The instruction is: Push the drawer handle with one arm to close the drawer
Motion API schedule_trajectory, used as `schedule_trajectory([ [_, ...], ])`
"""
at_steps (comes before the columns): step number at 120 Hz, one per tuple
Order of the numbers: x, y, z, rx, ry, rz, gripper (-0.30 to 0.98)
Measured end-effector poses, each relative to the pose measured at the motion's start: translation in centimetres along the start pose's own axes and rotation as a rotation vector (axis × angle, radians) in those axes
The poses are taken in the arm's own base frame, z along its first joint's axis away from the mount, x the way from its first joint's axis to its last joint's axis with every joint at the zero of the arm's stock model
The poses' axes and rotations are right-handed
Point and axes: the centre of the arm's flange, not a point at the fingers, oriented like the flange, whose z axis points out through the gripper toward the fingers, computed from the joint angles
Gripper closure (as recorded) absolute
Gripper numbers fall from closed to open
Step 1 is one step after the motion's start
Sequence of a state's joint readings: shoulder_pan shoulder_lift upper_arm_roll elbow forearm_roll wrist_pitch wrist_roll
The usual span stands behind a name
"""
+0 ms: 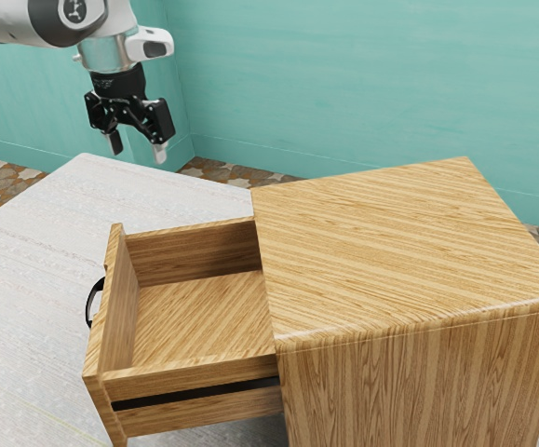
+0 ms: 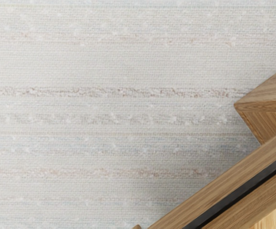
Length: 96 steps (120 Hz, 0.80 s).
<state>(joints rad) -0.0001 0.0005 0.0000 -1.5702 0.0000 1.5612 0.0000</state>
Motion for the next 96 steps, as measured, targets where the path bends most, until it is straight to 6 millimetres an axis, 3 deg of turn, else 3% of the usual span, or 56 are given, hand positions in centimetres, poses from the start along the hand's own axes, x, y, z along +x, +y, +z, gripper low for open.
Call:
schedule_trajectory([
  [3, -1.6, 0.1, -9.0, -0.015, 0.156, 0.013, 0.00],
  [5, -3.0, 0.1, -13.0, -0.022, 0.225, 0.021, 0.00],
  [8, -4.8, -0.2, -17.0, -0.029, 0.289, 0.028, 0.01],
  [11, -6.2, -1.1, -19.2, -0.033, 0.320, 0.022, 0.01],
  [18, -8.3, -5.4, -21.4, -0.027, 0.335, -0.042, 0.01],
  [25, -9.8, -10.0, -21.8, -0.017, 0.323, -0.120, 0.02],
  [30, -10.6, -12.1, -21.9, -0.011, 0.311, -0.152, 0.02],
  [37, -12.1, -12.6, -22.6, 0.004, 0.311, -0.153, 0.02],
  [44, -13.6, -10.4, -23.7, 0.022, 0.319, -0.098, 0.02],
  [49, -15.7, -8.2, -23.0, 0.027, 0.299, -0.043, 0.02],
  [53, -18.3, -6.4, -20.7, 0.025, 0.272, 0.008, 0.02],
  [60, -21.1, -3.5, -17.1, 0.044, 0.238, 0.099, 0.02],
  [74, -25.9, -1.9, -11.8, 0.090, 0.201, 0.187, 0.02],
  [86, -27.1, -1.6, -8.0, 0.093, 0.156, 0.247, 0.02],
  [96, -26.7, -1.8, -5.5, 0.088, 0.119, 0.283, 0.02],
])
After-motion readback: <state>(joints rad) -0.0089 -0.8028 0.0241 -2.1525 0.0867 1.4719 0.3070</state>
